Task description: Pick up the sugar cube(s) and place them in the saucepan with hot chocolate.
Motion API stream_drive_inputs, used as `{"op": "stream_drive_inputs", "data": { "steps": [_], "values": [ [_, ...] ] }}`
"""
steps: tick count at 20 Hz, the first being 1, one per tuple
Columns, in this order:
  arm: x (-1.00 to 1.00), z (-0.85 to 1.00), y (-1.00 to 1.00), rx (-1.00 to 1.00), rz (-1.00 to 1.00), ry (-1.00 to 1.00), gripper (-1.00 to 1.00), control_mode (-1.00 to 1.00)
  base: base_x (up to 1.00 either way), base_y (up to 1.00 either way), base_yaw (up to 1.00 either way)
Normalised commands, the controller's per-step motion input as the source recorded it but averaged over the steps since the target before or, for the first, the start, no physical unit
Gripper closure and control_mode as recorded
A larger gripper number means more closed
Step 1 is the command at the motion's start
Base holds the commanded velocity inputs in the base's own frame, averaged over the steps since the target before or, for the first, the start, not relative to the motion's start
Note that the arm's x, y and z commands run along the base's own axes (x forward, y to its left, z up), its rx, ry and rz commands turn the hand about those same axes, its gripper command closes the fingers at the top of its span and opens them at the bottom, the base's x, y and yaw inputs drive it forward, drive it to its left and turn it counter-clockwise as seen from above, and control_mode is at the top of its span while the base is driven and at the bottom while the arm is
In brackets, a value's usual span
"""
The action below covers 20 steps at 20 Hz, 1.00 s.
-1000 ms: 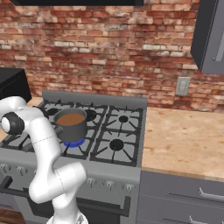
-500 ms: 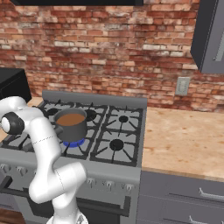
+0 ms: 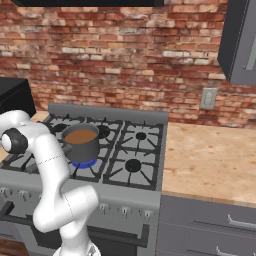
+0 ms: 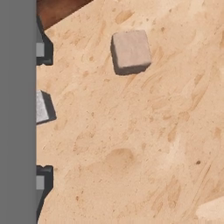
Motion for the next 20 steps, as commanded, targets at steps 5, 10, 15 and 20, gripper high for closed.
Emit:
{"op": "stream_drive_inputs", "data": {
  "steps": [5, 10, 15, 20],
  "values": [
    [0.0, -0.12, 0.0, 0.0, 0.0, 0.0, 1.0, -1.0, 0.0, 0.0, 0.0],
    [-0.03, 0.0, 0.0, 0.0, 0.0, 0.0, 1.0, -1.0, 0.0, 0.0, 0.0],
    [-0.05, 0.0, 0.0, 0.0, 0.0, 0.0, 1.0, -1.0, 0.0, 0.0, 0.0],
    [-0.05, -0.04, 0.0, 0.0, 0.0, 0.01, 1.0, -1.0, 0.0, 0.0, 0.0]
  ]
}}
